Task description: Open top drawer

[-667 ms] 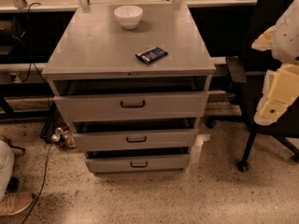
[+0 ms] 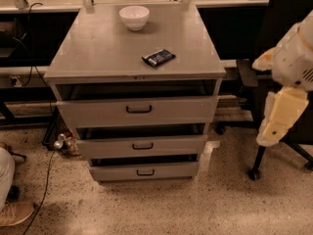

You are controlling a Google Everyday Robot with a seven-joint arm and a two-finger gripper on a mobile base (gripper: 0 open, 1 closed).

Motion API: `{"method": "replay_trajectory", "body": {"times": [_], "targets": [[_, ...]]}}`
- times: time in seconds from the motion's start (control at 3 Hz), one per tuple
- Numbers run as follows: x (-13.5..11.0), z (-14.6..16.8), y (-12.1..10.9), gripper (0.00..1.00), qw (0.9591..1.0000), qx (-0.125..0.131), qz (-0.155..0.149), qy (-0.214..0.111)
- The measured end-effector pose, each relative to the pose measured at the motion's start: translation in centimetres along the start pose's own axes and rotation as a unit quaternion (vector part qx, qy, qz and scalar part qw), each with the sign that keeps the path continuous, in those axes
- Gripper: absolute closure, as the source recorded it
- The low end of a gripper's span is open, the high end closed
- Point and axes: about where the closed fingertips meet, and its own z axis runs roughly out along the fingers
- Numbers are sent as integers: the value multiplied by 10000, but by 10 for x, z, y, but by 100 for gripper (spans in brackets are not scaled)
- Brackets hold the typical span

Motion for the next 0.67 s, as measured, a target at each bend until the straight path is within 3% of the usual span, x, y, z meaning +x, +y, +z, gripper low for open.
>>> {"method": "replay_trajectory", "body": {"times": [0.33,0.67], "targets": [[-1,57,18,0,9987,-384,-186,-295],[-13,110,20,0,9962,-483,-352,-627]]}}
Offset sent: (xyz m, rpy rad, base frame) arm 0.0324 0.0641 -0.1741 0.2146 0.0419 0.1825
